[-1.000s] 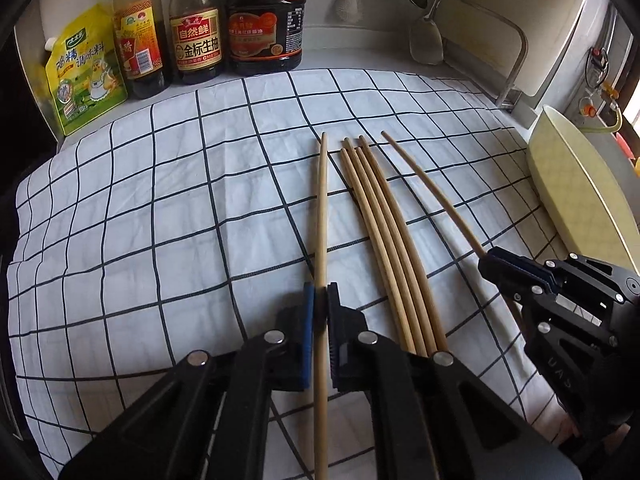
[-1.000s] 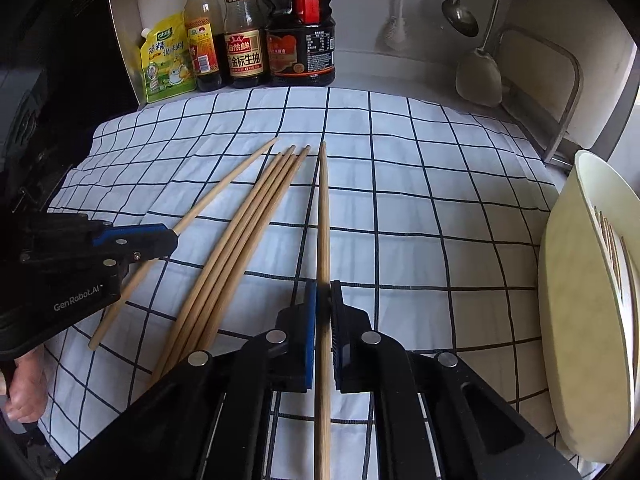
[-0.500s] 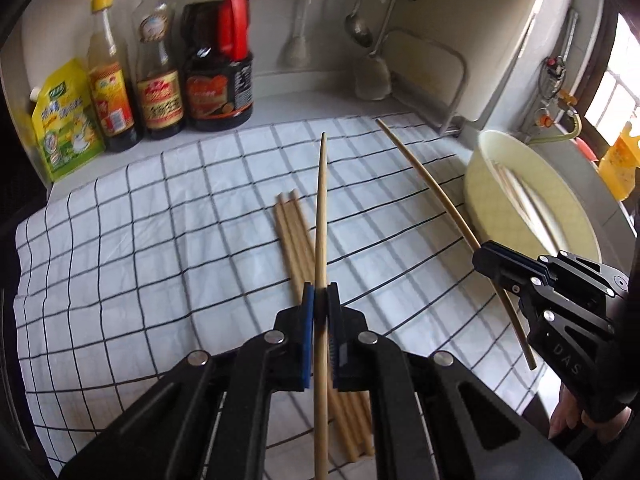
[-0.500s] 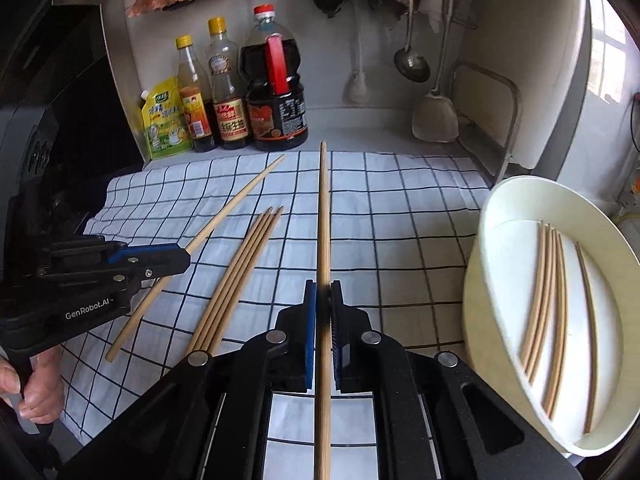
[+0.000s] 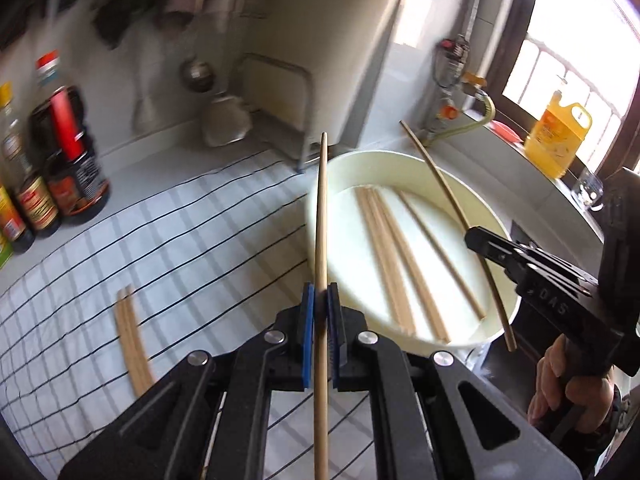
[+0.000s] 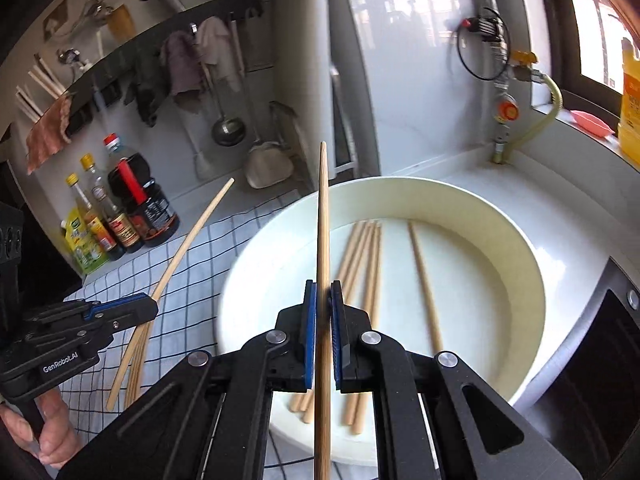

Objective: Organize utensils
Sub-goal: 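Carry both held chopsticks up and over the cream basin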

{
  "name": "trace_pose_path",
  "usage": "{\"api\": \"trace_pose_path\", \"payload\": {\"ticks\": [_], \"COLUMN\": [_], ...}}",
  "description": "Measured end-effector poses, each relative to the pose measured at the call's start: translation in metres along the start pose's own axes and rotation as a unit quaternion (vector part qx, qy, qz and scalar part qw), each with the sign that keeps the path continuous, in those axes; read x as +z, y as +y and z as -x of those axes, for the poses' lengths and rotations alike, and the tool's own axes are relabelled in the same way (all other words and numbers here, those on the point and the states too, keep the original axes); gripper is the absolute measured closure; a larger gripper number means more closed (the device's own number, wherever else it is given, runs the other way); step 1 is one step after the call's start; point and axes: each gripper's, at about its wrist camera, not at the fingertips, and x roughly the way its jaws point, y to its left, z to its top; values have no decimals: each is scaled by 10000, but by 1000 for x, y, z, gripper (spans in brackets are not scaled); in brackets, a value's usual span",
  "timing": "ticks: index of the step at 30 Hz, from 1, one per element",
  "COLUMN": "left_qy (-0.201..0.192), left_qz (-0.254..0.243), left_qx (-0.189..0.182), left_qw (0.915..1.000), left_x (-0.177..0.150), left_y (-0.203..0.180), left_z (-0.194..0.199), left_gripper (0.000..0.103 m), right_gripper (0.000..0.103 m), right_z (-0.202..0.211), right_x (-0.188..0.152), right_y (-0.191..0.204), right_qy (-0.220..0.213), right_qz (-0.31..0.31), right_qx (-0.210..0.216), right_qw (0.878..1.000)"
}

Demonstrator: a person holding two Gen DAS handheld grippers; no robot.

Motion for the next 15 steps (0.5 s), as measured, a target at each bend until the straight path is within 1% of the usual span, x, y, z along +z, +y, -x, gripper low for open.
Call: {"api": "trace_pose_path", "payload": {"ticks": [6, 9, 15], "left_qy": [160, 272, 462], "left_qz": [-361, -423, -502], "left_qx": [-199, -252, -190], "left_qw": [9990, 9984, 9975], "left_x": [25, 33, 43], "left_y": [-53, -66, -82], "left_z": [-38, -57, -93], "left_gripper": [96, 96, 96], "right_gripper": [96, 96, 96], "right_z": [-9, -13, -21], "right_x": [4, 3, 0], "right_y": [-44, -57, -78], "right_qy": [153, 213, 329], "right_qz": [-425, -549, -777], "right_qx": [-204, -236, -278], "right_qw": [9988, 9980, 9960]}}
